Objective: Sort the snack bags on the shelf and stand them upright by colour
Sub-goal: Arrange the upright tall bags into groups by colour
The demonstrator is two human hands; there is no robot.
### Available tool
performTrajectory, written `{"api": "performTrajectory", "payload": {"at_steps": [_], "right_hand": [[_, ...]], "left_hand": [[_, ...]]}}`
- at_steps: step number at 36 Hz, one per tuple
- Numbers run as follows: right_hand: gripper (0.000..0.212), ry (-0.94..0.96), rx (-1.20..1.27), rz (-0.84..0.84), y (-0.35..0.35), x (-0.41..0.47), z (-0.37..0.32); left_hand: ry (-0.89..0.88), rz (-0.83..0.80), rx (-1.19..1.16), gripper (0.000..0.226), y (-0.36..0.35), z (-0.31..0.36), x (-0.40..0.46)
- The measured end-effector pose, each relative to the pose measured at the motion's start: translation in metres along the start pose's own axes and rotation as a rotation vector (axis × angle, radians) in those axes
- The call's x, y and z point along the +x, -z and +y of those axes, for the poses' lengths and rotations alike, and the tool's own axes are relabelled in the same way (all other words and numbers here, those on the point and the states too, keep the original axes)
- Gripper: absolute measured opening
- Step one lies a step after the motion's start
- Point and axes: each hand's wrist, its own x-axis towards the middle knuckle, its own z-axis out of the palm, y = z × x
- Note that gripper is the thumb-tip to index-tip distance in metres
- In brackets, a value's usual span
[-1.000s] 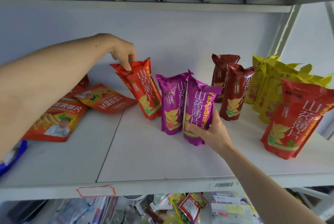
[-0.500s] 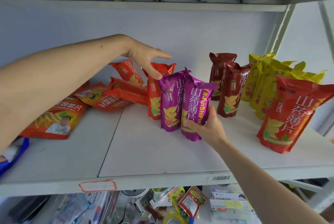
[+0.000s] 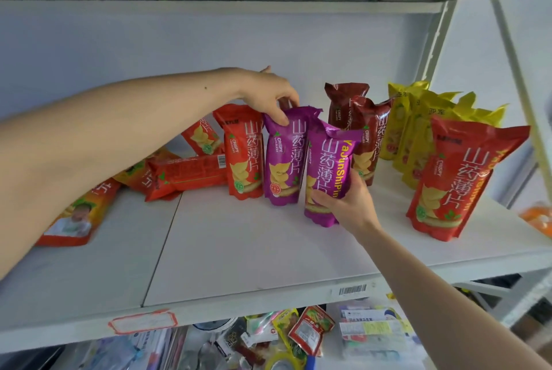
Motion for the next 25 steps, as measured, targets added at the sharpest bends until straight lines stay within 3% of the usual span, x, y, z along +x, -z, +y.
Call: {"api": "performTrajectory", "payload": {"at_steps": [8, 13, 25], "right_hand": [[0.088, -0.045, 0.039, 0.019, 0.010, 0.000, 0.005], [0.110, -0.169, -0.268, 0.170, -0.007, -0.010, 0.008], [0.080, -0.141, -0.224, 0.113, -0.022, 0.009, 0.005]], "left_hand": [[0.043, 0.112, -0.140, 0.049, 0.003, 0.011, 0.040], [0.087, 0.125, -0.072, 0.051, -0.001, 0.010, 0.063], [0.175, 0.095, -0.098, 0.051, -0.012, -0.007, 0.087]]}}
